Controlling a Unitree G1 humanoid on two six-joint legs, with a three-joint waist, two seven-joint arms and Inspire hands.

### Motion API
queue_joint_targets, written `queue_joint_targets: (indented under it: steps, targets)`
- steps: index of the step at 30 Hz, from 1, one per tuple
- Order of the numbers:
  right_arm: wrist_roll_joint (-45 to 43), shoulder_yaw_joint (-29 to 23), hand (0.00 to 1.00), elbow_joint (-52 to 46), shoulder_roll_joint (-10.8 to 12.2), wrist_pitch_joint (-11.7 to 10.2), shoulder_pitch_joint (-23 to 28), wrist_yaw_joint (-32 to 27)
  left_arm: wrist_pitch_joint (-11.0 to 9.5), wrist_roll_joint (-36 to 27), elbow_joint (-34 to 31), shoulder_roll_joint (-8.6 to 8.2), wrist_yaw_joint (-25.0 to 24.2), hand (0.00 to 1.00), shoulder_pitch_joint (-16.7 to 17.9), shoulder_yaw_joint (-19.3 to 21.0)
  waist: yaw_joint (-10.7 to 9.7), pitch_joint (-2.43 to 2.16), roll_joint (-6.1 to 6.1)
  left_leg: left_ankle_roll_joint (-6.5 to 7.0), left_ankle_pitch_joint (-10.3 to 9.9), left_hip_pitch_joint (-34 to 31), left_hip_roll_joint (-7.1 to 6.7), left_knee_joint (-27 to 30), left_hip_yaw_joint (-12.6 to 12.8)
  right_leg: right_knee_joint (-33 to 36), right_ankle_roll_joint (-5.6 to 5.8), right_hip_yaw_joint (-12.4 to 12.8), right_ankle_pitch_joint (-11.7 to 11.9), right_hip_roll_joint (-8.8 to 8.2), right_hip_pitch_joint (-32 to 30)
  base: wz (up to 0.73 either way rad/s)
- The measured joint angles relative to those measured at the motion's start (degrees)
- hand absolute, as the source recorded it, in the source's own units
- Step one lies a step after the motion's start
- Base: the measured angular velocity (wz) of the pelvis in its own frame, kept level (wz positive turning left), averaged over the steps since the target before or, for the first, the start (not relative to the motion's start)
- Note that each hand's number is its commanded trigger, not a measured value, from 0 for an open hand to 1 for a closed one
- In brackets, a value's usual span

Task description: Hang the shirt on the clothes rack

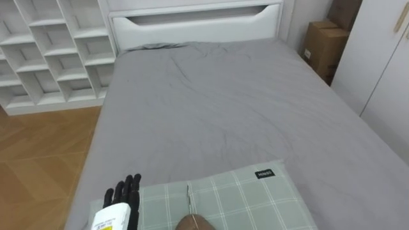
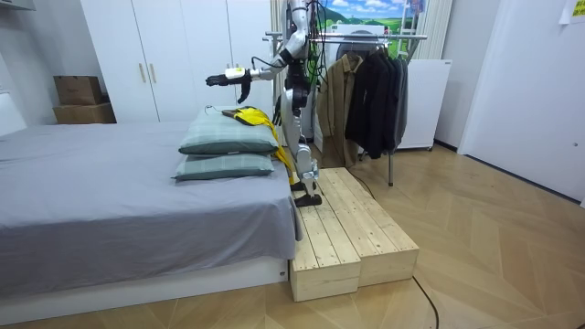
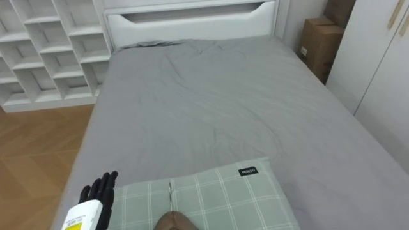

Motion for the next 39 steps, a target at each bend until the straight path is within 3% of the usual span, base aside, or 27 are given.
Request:
queue_joint_targets:
  steps: [6,10,16,20,21,23,30,39]
  targets:
    - [0.2,1.2,0.00,0.0,0.1,0.0,-0.3,0.0,0.6,-0.6,0.1,0.07,-4.1,0.00,0.0,-1.6,0.1,-0.02,-0.42,0.00,0.0,0.3,0.06,0.1,0.0,0.0,0.00,0.2,0.0,-0.12,0.3,0.00]
    - [0.2,1.1,0.00,0.0,0.4,0.1,-0.3,-0.2,0.6,-0.6,0.7,0.07,-4.4,0.00,0.0,-1.6,0.1,0.35,-1.15,0.00,0.0,0.3,0.05,0.1,-0.1,0.0,0.01,0.1,0.0,-0.07,0.4,0.00]
    - [0.2,1.1,0.00,0.0,0.4,0.6,-0.4,-0.5,0.7,-0.6,3.7,0.04,-4.4,0.00,0.1,-1.6,0.1,0.36,-1.34,0.00,0.0,0.2,0.01,0.0,-0.2,0.1,-0.04,0.0,0.1,0.09,0.3,0.00]
    - [0.3,1.1,0.00,0.0,0.4,0.6,-0.3,-0.5,0.7,-0.8,5.7,-0.04,-4.4,0.00,0.2,-1.6,0.3,0.25,-1.32,-0.01,0.0,-0.1,0.05,0.0,0.0,0.1,-0.07,0.0,0.1,0.15,-0.1,0.00]
    - [0.5,1.1,0.00,0.0,0.4,0.6,-0.4,-0.5,0.7,-1.8,5.6,-0.06,-4.4,0.00,0.2,-1.5,0.4,-0.16,-1.15,-0.02,0.0,-0.8,0.07,0.1,0.1,0.2,-0.13,0.0,0.1,0.15,-0.9,0.00]
    - [0.5,1.1,0.00,0.1,0.5,0.6,-0.7,-0.5,0.7,-3.0,5.9,-0.04,-4.3,0.00,-0.4,-1.0,0.3,-0.20,-1.24,-0.04,0.0,-1.8,0.09,0.7,0.1,0.4,-0.23,-0.1,0.2,0.14,-1.9,0.00]
    - [0.0,1.2,0.00,1.6,0.6,0.6,-3.1,-0.3,0.5,-7.6,9.7,0.14,-2.9,0.00,-4.4,0.3,0.3,0.01,-2.08,0.02,0.1,-4.4,0.44,1.3,0.2,1.1,-0.20,0.0,0.5,0.14,-4.6,-0.01]
    - [1.5,4.5,0.00,3.9,0.7,0.6,-6.8,-3.1,0.2,-17.1,14.6,0.20,-2.6,0.00,-13.8,0.1,-0.8,0.30,-2.37,0.08,0.9,-8.7,0.31,2.1,-0.3,0.9,-0.26,-1.0,1.2,-0.12,-8.0,0.04]
